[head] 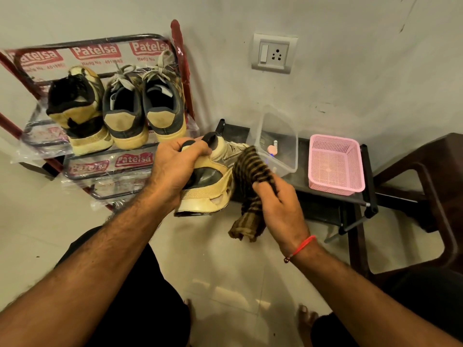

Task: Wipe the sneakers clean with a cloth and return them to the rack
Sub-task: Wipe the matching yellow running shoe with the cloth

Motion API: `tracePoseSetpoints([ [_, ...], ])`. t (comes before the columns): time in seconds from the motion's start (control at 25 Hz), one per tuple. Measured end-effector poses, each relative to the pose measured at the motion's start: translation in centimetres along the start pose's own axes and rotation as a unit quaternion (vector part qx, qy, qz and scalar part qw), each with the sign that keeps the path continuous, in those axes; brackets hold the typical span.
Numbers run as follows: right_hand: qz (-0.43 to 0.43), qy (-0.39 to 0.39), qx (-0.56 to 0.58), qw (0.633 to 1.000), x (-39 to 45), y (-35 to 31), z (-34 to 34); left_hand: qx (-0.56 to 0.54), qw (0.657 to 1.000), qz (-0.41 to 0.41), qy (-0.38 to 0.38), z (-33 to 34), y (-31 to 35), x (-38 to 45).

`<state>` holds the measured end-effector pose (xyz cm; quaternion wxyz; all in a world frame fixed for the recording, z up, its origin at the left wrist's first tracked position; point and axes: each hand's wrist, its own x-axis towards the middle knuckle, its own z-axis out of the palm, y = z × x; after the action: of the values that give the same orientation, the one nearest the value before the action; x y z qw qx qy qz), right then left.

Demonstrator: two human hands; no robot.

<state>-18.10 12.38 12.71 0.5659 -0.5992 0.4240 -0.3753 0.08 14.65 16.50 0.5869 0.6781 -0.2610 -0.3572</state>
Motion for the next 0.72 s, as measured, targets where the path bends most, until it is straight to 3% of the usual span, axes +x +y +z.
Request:
tracePoseSetpoints([
  [0.08, 0.061, 0.034, 0.111, 0.991, 0.5, -0.7, -0.5, -0.002, 1.000, 0.009, -0.004, -0.2, 0.1, 0.0],
  [0.16, 0.041, 0.062, 0.155, 0.985, 0.7, -1.4, -1.0, 0.001, 1.000, 0.010, -0.024, -0.2, 0.0, -0.1],
  [0.28, -0.115, 0.001, 0.023, 0.993, 0.0, -0.8, -0.8, -0.042, 0.998, -0.005, -0.047, 0.2, -0.1, 0.0],
  [0.4, -0.219, -0.109, -0.173, 0.954, 0.3, 1.4, -0.4, -0.044, 0.998, -0.008, -0.041, 0.5, -0.7, 0.5],
  [0.44, -0.243, -0.089, -0.218, 0.941, 1.2, 2.2, -1.2, -0.034, 0.999, -0.007, -0.036, 0.5, -1.0, 0.6],
  [0.48, -0.251, -0.022, -0.237, 0.938, 2.6, 3.2, -2.5, -0.027, 0.999, -0.011, -0.029, 0.5, -1.3, 0.6],
  [0.56, -0.174, 0.157, -0.167, 0.958, 5.2, 4.6, -5.8, -0.025, 0.999, -0.029, -0.017, 0.7, -1.7, 0.5],
  [0.6, -0.111, 0.189, -0.106, 0.970, 6.0, 4.8, -6.7, -0.016, 0.999, -0.036, -0.015, 0.7, -1.8, 0.6],
  [0.72, 0.015, 0.119, -0.034, 0.992, 7.2, 5.0, -6.4, 0.018, 0.998, -0.045, -0.034, 1.0, -1.7, 1.1],
])
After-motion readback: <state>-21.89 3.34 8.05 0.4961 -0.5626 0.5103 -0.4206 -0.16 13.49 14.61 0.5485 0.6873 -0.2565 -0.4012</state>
